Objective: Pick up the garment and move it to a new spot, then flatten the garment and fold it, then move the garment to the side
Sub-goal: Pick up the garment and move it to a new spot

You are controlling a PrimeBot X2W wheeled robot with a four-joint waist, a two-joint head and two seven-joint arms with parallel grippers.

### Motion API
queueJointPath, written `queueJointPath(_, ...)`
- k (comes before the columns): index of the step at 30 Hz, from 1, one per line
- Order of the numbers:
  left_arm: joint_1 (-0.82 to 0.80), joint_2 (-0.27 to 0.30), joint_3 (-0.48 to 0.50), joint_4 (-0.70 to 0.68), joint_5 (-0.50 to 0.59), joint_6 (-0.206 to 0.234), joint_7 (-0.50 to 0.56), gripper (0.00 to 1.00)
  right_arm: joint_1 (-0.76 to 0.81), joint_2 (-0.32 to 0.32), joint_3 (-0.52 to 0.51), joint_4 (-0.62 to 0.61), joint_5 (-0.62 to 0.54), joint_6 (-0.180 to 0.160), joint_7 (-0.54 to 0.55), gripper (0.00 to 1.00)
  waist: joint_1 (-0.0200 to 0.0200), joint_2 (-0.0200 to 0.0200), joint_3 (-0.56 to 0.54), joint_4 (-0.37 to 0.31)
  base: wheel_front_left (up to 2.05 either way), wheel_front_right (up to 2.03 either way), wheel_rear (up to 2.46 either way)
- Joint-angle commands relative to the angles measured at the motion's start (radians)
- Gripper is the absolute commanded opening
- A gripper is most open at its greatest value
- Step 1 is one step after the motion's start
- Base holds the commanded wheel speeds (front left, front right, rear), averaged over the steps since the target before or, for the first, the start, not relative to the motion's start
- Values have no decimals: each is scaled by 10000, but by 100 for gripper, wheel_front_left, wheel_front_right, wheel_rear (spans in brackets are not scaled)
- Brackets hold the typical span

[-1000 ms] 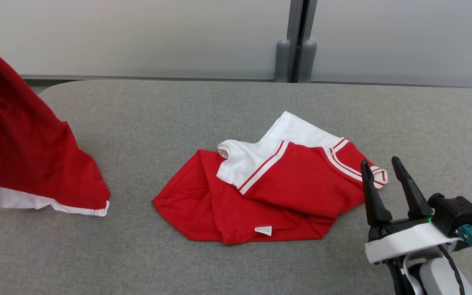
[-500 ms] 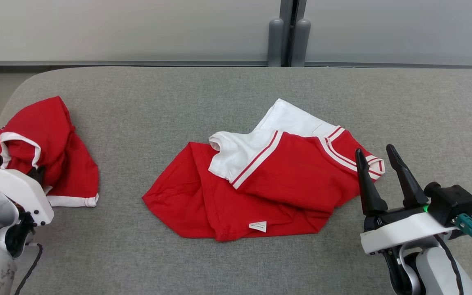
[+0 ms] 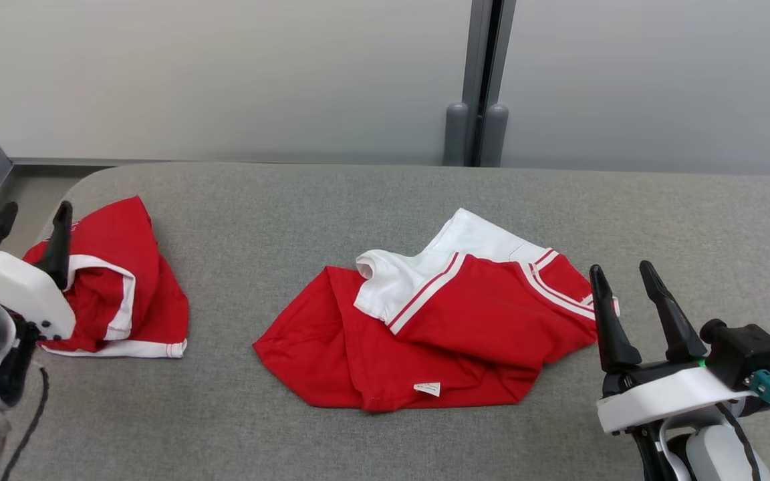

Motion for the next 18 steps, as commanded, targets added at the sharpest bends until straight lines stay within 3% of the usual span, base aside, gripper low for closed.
queueJointPath(1,491,-139,180,-538,-179,290,-299,100,151,-41,-120,-30,4,22,-49,100,0,0,-240,-49,0,0,0)
queueJointPath(11,4396,-1135,593,-5411,195,2868,-2274,100,535,46,-267,-167,-124,23,-49,100,0,0,-409,-614,0,0,0)
queueJointPath(16,5663,-1827,442,-6432,767,3407,-2608,100,638,-118,-280,-239,-96,23,-49,100,0,0,-387,-946,0,0,0)
queueJointPath(18,5973,-2032,336,-6531,977,3360,-2647,100,715,-159,-389,-263,-125,23,-49,100,0,0,-380,-1012,0,0,0)
